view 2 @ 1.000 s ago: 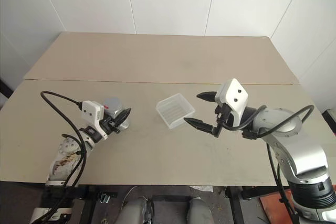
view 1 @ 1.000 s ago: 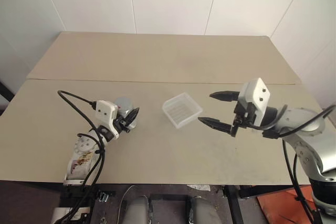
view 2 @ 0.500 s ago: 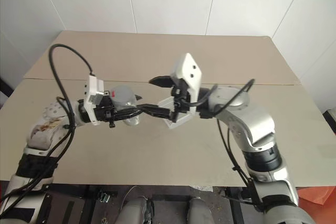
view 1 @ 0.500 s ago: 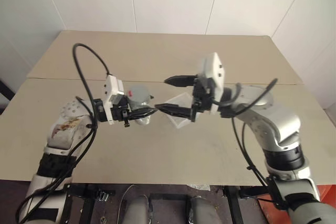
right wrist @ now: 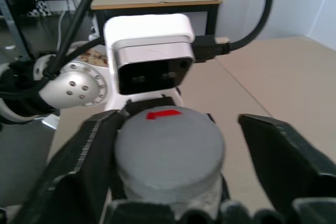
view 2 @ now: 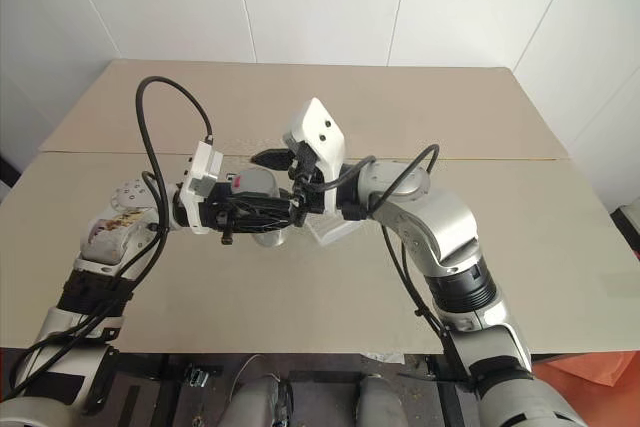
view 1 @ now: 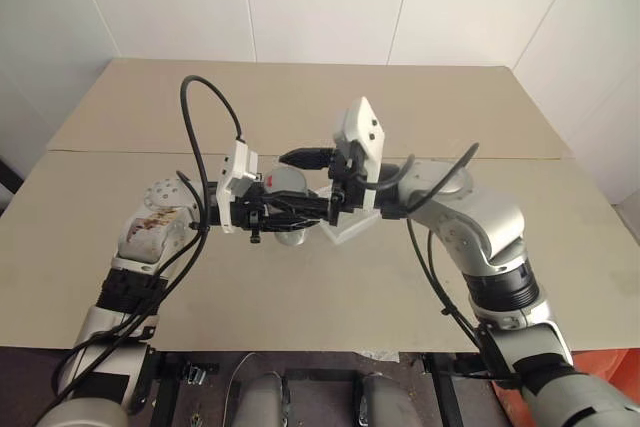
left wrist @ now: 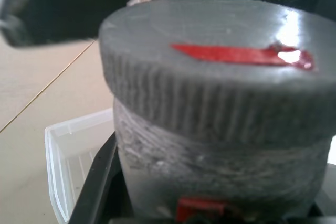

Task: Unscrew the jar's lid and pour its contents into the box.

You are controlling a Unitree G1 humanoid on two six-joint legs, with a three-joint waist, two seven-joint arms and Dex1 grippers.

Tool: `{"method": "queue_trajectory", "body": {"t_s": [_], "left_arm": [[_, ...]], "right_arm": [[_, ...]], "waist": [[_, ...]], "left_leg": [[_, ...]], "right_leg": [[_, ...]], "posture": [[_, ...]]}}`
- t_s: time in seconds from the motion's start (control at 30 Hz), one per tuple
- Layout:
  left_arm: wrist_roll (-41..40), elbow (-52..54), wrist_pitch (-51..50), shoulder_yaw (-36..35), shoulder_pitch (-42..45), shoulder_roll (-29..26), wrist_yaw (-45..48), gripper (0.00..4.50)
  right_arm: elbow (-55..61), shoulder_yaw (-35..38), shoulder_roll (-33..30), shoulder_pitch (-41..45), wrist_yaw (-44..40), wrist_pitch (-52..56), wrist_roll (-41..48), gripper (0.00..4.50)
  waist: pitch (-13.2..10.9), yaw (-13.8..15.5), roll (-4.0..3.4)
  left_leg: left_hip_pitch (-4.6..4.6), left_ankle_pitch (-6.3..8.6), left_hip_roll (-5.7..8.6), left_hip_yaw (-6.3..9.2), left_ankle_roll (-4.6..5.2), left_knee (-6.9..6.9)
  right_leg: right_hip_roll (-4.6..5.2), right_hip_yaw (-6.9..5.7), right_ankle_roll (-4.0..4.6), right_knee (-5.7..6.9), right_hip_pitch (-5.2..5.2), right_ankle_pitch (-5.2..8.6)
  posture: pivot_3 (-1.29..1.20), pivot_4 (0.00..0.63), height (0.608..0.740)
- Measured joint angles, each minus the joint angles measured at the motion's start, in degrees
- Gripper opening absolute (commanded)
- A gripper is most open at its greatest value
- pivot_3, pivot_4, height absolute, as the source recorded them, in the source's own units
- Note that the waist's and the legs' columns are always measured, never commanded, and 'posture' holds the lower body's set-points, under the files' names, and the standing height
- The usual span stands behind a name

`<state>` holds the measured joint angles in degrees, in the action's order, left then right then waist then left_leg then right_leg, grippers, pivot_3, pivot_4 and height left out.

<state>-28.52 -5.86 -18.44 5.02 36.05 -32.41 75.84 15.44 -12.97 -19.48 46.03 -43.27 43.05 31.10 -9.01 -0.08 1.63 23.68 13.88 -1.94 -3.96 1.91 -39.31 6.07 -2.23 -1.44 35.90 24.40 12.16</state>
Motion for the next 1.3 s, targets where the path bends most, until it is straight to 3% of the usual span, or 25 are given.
{"method": "queue_trajectory", "body": {"t_s": [0.03,0.27,0.53,0.67,0.7,0.73,0.83,1.1,1.3], "left_arm": [[0.1,0.0,0.1,-0.1,0.0,0.0,0.0,1.96],[-0.3,0.0,-0.3,-0.1,0.7,-0.8,2.5,1.96],[-3.9,1.7,-1.3,0.3,2.2,-1.9,13.2,1.96],[-3.9,1.9,-0.8,0.3,2.2,-2.4,14.3,1.96],[-3.9,1.9,-0.8,0.3,2.2,-2.4,14.3,1.96],[-3.9,1.9,-0.9,0.3,2.2,-2.4,14.3,1.96],[-4.2,1.9,-0.7,-0.4,2.2,-2.6,14.4,1.96],[-3.0,0.0,0.0,-3.9,0.2,-3.6,10.0,1.96],[-2.0,-0.3,0.9,-3.8,-0.2,-1.7,6.7,1.96]], "right_arm": [[-0.1,0.0,0.0,0.0,-0.1,0.0,0.1,2.75],[-3.5,0.3,0.1,1.7,-5.5,-1.1,1.3,2.75],[-18.5,-0.3,1.5,7.8,-29.2,-12.1,3.3,2.75],[-24.6,-0.6,3.6,9.8,-34.7,-17.2,1.6,2.75],[-25.3,-0.6,3.8,9.8,-35.2,-18.0,1.4,3.48],[-25.5,-0.6,3.9,9.9,-35.4,-18.7,1.0,3.62],[-25.8,-0.5,3.4,9.4,-33.8,-19.1,-1.1,4.49],[-10.3,5.3,-1.0,0.8,-20.8,-12.6,-0.1,4.49],[0.2,3.5,3.5,0.1,-6.6,-4.2,0.2,4.49]], "waist": [[0.0,0.0,0.0],[0.0,-0.2,-0.01],[-0.1,-0.6,-0.04],[-0.1,-0.7,-0.07],[-0.1,-0.7,-0.07],[-0.1,-0.7,-0.07],[-0.1,-0.5,-0.07],[-0.2,-0.5,-0.1],[-0.2,-0.8,-0.11]], "left_leg": [[0.0,0.0,0.0,0.01,0.0,0.0],[0.0,0.0,0.0,0.01,0.0,0.0],[-0.01,0.0,-0.01,0.01,0.0,0.0],[-0.02,0.0,-0.02,0.03,0.0,0.0],[-0.02,0.0,-0.02,0.03,0.0,0.0],[-0.01,0.0,-0.02,0.03,0.0,0.0],[0.01,0.0,-0.01,0.03,-0.01,-0.01],[0.03,-0.01,-0.02,0.04,-0.02,-0.01],[-0.03,-0.04,-0.03,0.03,-0.07,-0.01]], "right_leg": [[0.0,0.0,0.0,0.0,0.0,0.0],[-0.01,0.0,0.0,0.01,0.0,0.0],[-0.05,0.0,-0.01,0.01,-0.01,0.0],[-0.05,0.0,-0.01,0.06,0.0,0.0],[-0.05,0.0,-0.01,0.06,0.0,0.0],[-0.05,0.01,-0.01,0.08,0.0,0.0],[-0.04,0.0,-0.01,0.09,0.0,0.0],[-0.02,0.0,-0.01,0.11,0.05,0.0],[-0.04,0.02,-0.01,0.19,0.07,-0.01]], "posture": [[0.0,0.15,0.74],[0.0,0.15,0.74],[0.0,0.15,0.74],[0.0,0.15,0.74],[0.0,0.15,0.74],[0.0,0.15,0.74],[0.0,0.15,0.74],[0.0,0.15,0.74],[0.0,0.15,0.74]]}}
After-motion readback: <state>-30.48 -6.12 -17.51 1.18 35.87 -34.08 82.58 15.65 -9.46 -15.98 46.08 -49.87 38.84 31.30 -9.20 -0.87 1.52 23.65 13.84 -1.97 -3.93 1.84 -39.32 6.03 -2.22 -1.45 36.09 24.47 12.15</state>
